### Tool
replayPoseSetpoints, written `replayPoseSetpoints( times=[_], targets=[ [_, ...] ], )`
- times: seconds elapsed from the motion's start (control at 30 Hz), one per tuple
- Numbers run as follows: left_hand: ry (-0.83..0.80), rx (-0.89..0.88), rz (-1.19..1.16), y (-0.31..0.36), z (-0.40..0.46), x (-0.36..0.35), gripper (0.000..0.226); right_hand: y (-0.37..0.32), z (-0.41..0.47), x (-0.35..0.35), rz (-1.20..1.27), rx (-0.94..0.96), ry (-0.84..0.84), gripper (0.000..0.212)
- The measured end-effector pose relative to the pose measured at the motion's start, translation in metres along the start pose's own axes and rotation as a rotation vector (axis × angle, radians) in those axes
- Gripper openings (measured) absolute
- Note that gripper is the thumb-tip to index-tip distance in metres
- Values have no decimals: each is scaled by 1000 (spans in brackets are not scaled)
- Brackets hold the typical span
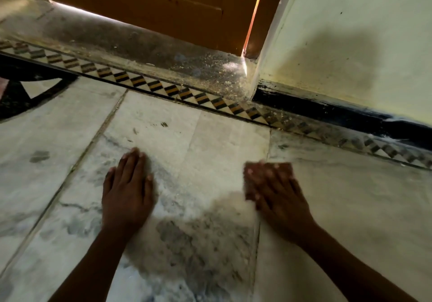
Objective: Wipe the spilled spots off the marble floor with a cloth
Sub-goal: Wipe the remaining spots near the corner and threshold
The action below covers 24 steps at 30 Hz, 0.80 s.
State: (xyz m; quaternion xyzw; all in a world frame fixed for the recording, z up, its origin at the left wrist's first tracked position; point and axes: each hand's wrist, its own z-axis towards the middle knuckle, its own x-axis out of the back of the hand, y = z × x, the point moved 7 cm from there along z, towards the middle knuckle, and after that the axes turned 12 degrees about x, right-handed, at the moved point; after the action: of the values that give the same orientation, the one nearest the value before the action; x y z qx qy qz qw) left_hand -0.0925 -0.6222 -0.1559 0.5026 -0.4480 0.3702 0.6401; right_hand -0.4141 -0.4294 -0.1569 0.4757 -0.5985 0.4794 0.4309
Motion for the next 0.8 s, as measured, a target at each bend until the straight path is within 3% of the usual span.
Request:
replayPoseSetpoints(
  times=[0.13, 0.2, 0.23, 0.3, 0.37, 0.43, 0.5, 0.57, 0.67, 0.73, 0.8],
  targets=[
    [-9, 12, 4, 1, 1, 0, 64, 45, 61, 15, 112, -394, 120, 65],
    [-18, 12, 1, 1, 0, 0, 64, 32, 98, 15, 188, -482, 75, 65],
    [-18, 10, 0, 1, 1, 1, 64, 18, 109, 12, 191, -459, 44, 65],
    [-12, 15, -9, 1, 0, 3, 64, -20, 110, 8, 109, -240, 33, 63],
    [-2, 21, -28, 2, 0, 5, 64, -53, 74, 0, 45, 5, 40, 63],
    [6, 18, -34, 1, 0, 6, 65, -57, 25, -8, 24, 128, 2, 62],
    [8, 15, -30, 1, 0, 5, 66, -22, 1, -7, 41, 26, -3, 62],
    [7, 18, -19, 2, 0, 5, 67, 20, 8, 2, 64, -229, 68, 66],
    [14, 38, 8, 3, 0, 5, 67, 40, 81, 14, 101, -493, 148, 71],
    [15, 63, 24, 3, -1, 6, 67, 27, 144, 8, 183, -508, 69, 71],
    [45, 114, 53, 0, -2, 10, 68, -12, 187, 2, 110, -358, -11, 73]
  ],
)
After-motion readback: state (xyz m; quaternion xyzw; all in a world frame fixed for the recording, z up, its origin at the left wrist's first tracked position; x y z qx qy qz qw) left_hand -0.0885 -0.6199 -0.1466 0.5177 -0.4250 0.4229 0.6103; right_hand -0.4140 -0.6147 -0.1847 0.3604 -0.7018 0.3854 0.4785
